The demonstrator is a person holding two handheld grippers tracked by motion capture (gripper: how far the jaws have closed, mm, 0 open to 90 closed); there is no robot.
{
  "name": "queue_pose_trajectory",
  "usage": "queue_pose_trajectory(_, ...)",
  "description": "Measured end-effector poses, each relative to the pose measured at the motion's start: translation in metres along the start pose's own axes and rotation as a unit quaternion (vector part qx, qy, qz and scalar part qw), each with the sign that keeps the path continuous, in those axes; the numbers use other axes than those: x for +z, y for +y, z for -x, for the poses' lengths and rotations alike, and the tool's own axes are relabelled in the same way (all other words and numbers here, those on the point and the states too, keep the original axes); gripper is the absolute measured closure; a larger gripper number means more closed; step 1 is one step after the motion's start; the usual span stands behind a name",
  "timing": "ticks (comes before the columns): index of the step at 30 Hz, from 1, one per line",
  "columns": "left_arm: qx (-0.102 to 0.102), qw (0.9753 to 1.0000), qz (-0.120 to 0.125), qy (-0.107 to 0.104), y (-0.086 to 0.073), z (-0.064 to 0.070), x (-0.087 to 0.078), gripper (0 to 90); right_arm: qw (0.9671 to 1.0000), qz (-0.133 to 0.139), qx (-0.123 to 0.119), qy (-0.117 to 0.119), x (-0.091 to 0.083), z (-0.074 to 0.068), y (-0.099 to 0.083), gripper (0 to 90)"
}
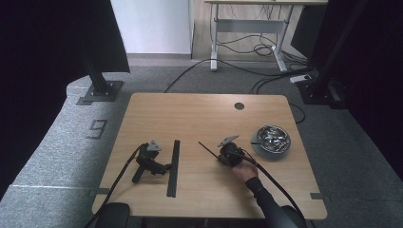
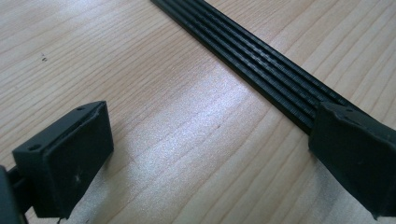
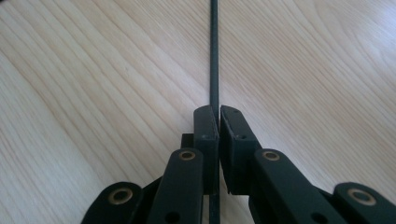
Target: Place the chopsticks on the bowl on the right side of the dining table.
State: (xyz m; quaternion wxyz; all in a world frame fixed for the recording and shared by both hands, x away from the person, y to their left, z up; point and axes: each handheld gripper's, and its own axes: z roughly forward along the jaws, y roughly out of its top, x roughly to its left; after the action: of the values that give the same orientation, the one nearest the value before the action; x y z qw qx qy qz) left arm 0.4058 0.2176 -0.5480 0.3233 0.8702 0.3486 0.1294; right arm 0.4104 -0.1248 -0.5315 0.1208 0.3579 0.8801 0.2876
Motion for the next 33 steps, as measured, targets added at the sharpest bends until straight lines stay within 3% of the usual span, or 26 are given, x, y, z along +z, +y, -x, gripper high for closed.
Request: queue_pose_trajectory(33, 0.000, 1.0000, 0.000, 0.000, 0.000, 0.000, 0.000, 0.0, 0.9963, -0.008, 0.071, -0.048, -0.065, 0.037, -0.090, 85.4)
